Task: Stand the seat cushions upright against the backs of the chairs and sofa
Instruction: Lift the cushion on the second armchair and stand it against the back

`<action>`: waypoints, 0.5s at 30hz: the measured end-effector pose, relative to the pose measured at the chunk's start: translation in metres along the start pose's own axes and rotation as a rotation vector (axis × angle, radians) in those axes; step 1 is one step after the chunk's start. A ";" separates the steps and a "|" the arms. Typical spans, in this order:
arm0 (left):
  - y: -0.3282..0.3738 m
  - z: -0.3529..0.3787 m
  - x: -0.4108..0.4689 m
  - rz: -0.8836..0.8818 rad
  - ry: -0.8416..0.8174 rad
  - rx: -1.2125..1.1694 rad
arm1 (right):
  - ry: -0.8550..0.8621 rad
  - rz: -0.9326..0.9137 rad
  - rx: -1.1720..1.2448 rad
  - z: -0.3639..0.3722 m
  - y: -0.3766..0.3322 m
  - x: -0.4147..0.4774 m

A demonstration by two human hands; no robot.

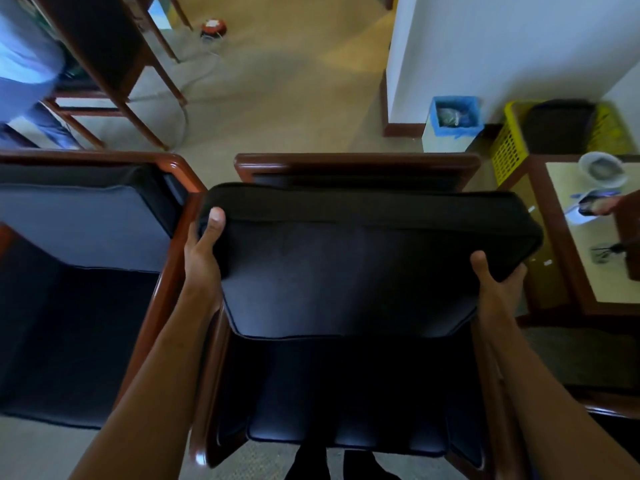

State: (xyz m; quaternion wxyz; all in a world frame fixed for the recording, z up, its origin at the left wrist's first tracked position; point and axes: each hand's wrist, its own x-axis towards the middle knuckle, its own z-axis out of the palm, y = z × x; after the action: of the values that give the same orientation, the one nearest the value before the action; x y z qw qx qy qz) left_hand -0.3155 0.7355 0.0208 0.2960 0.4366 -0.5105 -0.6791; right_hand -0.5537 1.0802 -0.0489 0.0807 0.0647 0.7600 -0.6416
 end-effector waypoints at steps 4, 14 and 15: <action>-0.038 -0.008 -0.020 -0.139 0.042 0.084 | -0.073 0.125 0.099 -0.015 0.020 -0.023; -0.072 -0.035 -0.017 0.230 -0.334 1.179 | -0.139 -0.399 -0.840 -0.017 0.040 -0.040; -0.070 -0.030 -0.012 0.267 -0.430 1.352 | -0.187 -0.443 -0.966 -0.015 0.037 -0.033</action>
State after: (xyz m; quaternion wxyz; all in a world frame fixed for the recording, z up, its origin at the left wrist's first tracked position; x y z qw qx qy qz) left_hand -0.2800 0.7541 -0.0451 -0.0655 0.3147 -0.9151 -0.2436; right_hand -0.5146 1.1015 -0.0749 0.0314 -0.1989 0.9536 -0.2239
